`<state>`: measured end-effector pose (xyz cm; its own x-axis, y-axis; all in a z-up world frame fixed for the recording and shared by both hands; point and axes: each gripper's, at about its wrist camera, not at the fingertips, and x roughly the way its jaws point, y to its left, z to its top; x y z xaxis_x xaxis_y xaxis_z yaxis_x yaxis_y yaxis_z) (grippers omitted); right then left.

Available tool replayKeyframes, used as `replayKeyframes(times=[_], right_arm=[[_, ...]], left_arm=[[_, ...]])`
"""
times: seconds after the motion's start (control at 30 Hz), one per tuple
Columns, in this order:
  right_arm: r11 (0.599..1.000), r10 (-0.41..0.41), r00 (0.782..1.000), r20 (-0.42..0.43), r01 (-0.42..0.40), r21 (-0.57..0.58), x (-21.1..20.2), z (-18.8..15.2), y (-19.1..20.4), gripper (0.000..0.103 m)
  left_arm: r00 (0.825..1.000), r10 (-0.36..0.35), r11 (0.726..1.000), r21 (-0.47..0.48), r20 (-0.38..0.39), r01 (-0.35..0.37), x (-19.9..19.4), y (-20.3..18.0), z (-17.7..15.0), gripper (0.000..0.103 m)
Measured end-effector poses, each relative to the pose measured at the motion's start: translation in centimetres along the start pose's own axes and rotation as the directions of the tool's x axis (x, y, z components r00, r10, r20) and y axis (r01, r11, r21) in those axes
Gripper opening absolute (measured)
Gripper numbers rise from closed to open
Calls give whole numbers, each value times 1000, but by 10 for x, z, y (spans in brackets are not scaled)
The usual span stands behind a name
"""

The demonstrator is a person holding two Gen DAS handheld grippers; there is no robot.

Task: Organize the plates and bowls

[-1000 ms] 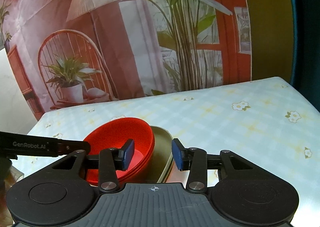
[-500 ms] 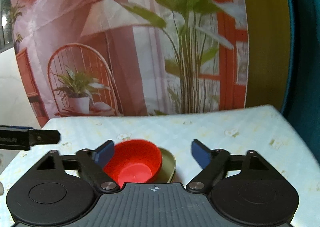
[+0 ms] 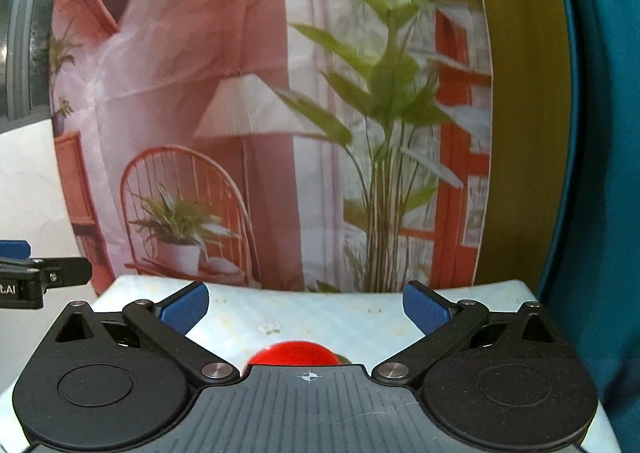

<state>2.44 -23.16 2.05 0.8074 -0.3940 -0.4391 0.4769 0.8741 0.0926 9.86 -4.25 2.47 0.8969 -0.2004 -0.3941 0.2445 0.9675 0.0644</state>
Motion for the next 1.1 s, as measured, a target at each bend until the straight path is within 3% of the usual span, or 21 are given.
replayKeyframes(times=[0.47, 1.1], right_arm=[[1000, -17, 998, 63, 18, -15, -72, 25, 24, 103], [1000, -24, 998, 65, 24, -1, -90, 24, 24, 103]], left_arm=[[992, 95, 995, 6, 85, -96, -77, 7, 10, 103], [986, 139, 990, 1, 91, -140, -91, 7, 8, 103]])
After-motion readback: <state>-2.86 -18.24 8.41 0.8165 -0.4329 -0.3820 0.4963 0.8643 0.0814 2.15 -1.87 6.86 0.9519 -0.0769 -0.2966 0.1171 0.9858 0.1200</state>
